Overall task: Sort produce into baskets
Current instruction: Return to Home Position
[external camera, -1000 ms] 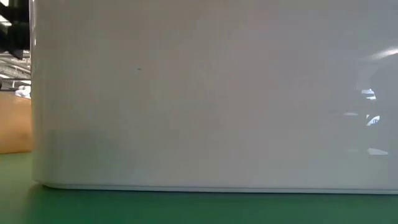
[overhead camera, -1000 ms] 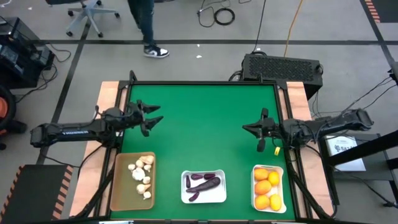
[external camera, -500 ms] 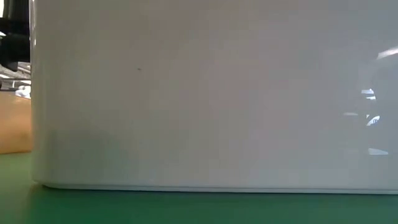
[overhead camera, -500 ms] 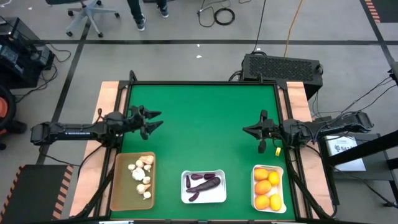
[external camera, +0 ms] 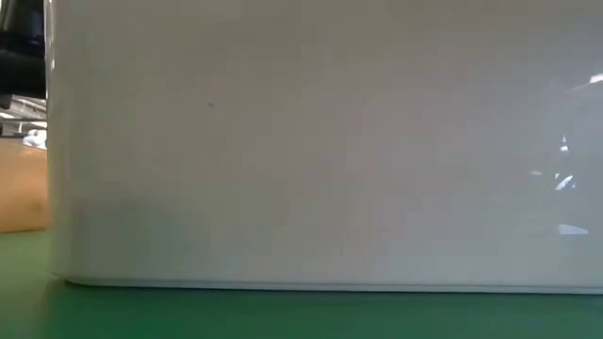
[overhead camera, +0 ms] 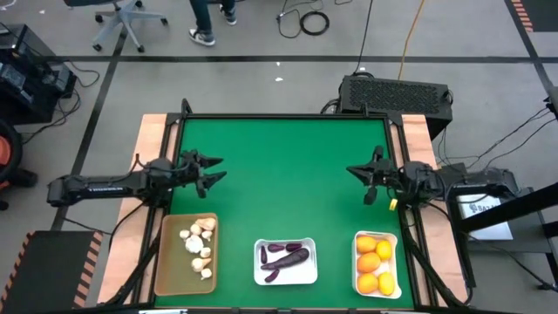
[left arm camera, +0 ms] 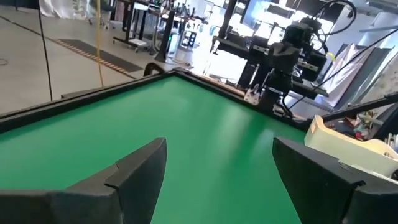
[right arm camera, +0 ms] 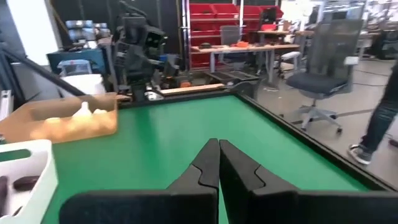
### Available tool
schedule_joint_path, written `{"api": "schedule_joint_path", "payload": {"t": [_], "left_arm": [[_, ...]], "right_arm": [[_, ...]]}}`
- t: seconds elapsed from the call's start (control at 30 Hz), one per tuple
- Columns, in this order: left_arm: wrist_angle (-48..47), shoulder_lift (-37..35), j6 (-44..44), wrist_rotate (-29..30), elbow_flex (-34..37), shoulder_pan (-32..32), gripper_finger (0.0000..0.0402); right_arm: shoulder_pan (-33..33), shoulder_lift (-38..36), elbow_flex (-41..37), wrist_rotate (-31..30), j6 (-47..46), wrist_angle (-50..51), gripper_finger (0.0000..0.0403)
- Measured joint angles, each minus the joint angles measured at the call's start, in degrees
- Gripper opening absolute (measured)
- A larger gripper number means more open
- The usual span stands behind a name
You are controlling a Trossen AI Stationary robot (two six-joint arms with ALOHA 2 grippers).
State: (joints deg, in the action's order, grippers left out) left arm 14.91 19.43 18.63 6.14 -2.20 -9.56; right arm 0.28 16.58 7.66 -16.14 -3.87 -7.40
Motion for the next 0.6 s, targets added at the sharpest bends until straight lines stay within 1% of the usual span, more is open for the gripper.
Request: {"api": "schedule_joint_path", "payload": {"t": [0.07,0.13,0.2,0.3,0.4,0.5,0.6], "left_arm": [[-4.0,-3.7,-0.9,0.3,0.0,0.0,0.0299],[-7.4,-7.3,-2.7,1.7,0.0,0.0,0.0299],[-10.1,-10.6,-4.4,3.0,0.0,0.0,0.0299],[-13.1,-14.6,-5.6,3.4,0.0,0.0,0.0299],[-17.0,-17.0,-6.0,4.5,0.0,0.0,0.0299],[-17.6,-17.8,-7.1,6.6,-0.2,-0.1,0.0299],[-17.6,-17.8,-8.8,9.5,-0.2,-0.1,0.0299]], "right_arm": [[-0.8,-2.3,0.0,0.2,-0.4,2.1,0.0],[-1.5,-4.8,0.0,2.3,-0.9,4.9,0.0],[-1.8,-7.3,0.0,3.6,-1.9,7.4,0.0],[-2.2,-10.6,0.0,4.1,-2.3,10.2,0.0],[-2.3,-13.0,0.0,4.1,-1.3,10.8,0.0],[-2.3,-14.4,0.0,4.0,1.1,11.8,0.0],[-2.2,-14.9,0.0,1.5,3.6,12.4,0.0]]}}
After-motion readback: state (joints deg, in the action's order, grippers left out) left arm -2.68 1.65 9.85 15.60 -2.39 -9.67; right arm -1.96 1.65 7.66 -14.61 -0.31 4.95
